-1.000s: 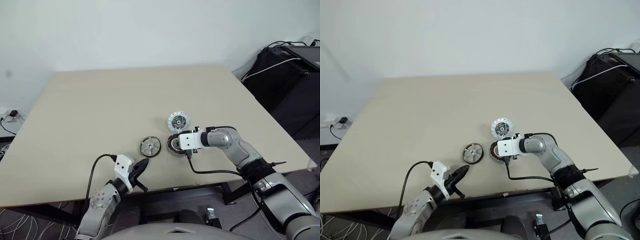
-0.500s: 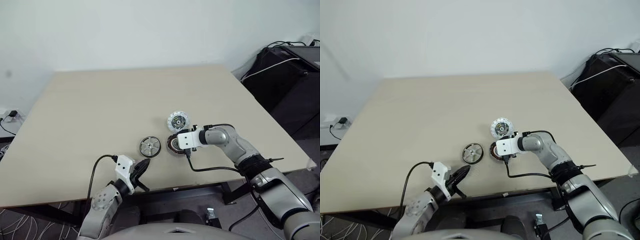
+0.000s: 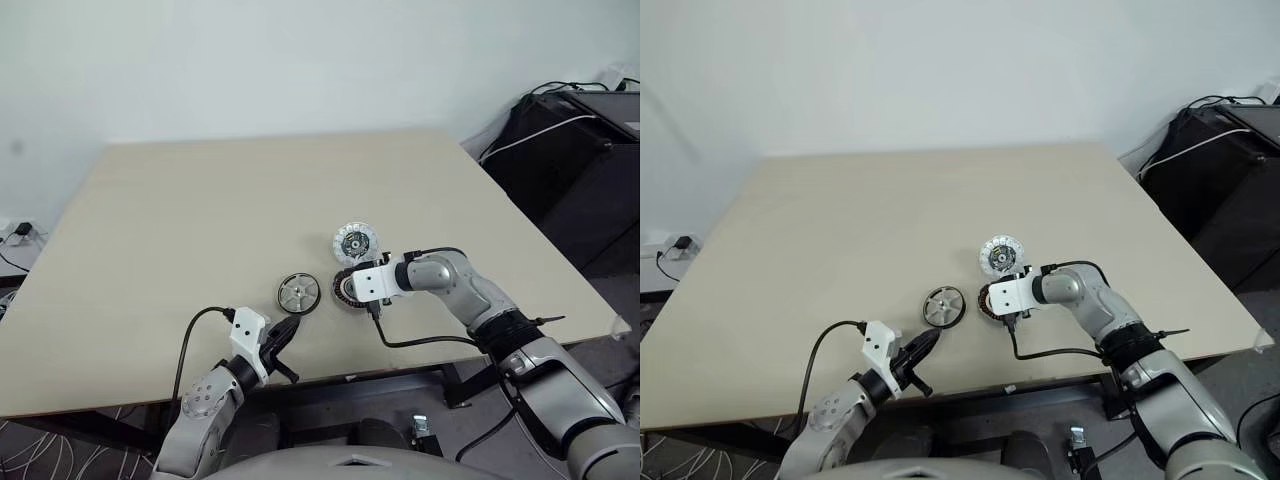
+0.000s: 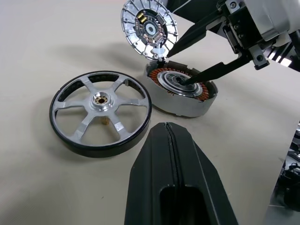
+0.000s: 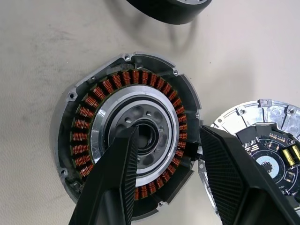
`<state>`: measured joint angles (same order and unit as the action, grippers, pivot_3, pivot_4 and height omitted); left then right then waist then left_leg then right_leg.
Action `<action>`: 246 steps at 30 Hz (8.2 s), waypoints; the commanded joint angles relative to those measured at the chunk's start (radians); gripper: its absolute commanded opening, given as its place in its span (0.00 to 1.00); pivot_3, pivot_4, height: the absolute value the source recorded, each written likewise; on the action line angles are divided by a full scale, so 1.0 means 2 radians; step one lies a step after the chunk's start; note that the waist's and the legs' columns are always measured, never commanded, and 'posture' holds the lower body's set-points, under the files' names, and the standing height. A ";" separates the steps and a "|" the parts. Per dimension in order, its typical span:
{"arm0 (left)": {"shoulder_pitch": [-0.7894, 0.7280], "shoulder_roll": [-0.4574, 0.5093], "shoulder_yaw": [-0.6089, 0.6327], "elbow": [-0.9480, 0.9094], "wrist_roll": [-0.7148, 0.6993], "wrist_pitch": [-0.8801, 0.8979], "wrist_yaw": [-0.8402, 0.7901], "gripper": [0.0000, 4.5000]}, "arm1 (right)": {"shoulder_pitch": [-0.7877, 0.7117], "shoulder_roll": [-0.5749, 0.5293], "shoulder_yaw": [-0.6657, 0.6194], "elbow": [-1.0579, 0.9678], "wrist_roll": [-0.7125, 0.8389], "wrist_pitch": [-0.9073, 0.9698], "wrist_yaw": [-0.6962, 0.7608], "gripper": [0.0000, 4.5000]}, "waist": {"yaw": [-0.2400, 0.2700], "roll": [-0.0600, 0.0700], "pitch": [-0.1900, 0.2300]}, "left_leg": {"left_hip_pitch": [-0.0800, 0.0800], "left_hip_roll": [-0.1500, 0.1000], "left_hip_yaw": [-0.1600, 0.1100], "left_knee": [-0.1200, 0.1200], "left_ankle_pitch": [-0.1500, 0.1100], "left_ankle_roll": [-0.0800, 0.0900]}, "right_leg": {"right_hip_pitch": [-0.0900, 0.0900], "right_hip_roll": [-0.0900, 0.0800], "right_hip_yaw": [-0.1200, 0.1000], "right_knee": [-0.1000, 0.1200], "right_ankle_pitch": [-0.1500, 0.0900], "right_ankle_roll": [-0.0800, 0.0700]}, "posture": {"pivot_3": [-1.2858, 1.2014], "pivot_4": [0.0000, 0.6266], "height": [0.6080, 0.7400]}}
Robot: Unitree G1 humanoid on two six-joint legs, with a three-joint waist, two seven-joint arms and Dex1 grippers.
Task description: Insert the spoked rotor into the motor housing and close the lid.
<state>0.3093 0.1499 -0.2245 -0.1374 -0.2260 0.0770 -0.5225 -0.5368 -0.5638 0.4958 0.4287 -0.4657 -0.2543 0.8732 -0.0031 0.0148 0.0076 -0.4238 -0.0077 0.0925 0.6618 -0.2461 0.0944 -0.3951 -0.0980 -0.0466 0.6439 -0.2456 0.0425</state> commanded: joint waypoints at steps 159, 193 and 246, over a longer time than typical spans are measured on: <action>-0.004 0.006 0.001 0.009 -0.010 -0.017 -0.009 0.00 | 0.053 -0.020 -0.025 -0.055 0.031 0.027 -0.034 0.00 | 0.008 -0.002 0.002 | -0.002 0.000 0.000 0.001 0.000 0.000 | -0.002 0.000 -0.001 0.000 0.000 0.000 | 0.52 0.00 1.00; 0.002 0.006 -0.005 -0.027 -0.011 0.007 0.001 0.00 | 0.052 -0.016 -0.032 -0.059 0.038 0.019 -0.046 0.01 | 0.008 -0.002 0.002 | -0.002 0.000 0.000 0.001 0.000 0.000 | -0.001 0.000 -0.001 0.000 0.000 0.000 | 0.52 0.00 1.00; 0.010 0.009 -0.011 -0.027 -0.009 -0.003 0.001 0.00 | 0.031 0.022 -0.041 -0.157 0.143 0.406 0.046 0.01 | 0.008 -0.001 0.001 | -0.003 0.000 0.000 0.001 0.000 0.000 | -0.003 -0.001 -0.001 0.000 0.000 0.000 | 0.52 0.00 1.00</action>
<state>0.3365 0.1648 -0.2457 -0.1401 -0.2427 0.0786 -0.5233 -0.4508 -0.5119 0.4142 0.1156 -0.1853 0.5679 0.9614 0.0127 0.0133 0.0095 -0.4298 -0.0076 0.0925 0.6629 -0.2465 0.0950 -0.4003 -0.0994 -0.0480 0.6437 -0.2454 0.0423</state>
